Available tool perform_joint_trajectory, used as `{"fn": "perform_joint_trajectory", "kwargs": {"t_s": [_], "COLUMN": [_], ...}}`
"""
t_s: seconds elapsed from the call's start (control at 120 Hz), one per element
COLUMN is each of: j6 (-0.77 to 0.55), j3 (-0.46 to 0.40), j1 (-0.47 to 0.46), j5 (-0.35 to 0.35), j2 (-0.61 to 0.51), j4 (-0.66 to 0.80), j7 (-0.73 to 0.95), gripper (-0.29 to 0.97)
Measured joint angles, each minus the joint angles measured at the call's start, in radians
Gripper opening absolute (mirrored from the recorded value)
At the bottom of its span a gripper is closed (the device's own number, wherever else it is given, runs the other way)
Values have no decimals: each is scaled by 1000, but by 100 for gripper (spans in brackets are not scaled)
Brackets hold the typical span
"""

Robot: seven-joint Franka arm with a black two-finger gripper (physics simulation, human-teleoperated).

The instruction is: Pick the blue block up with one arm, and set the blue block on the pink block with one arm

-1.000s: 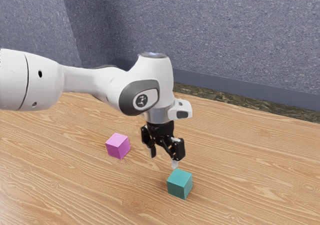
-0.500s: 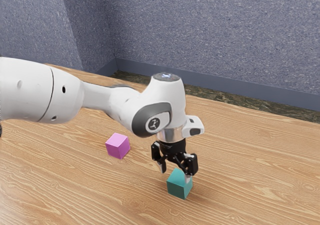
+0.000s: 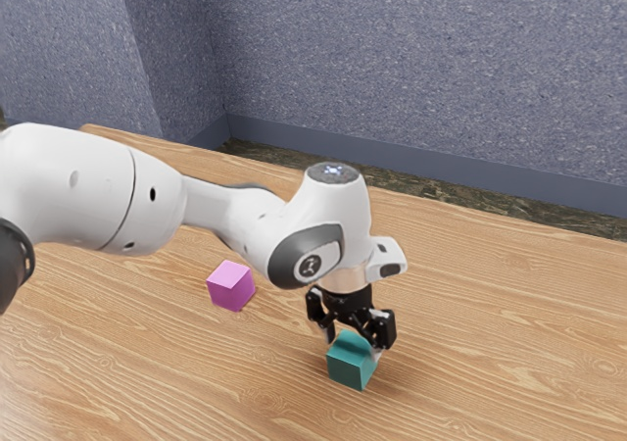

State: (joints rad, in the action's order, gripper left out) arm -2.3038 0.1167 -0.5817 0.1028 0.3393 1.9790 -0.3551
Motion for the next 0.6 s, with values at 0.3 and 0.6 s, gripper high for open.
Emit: {"fn": "perform_joint_trajectory", "kwargs": {"t_s": [0.3,0.6], "j6": [-14,-19], "j3": [-3,-3], "j1": [-3,0], "j5": [-2,-1], "j2": [41,45], "j4": [3,2], "j7": [-9,-20], "gripper": [60,40]}}
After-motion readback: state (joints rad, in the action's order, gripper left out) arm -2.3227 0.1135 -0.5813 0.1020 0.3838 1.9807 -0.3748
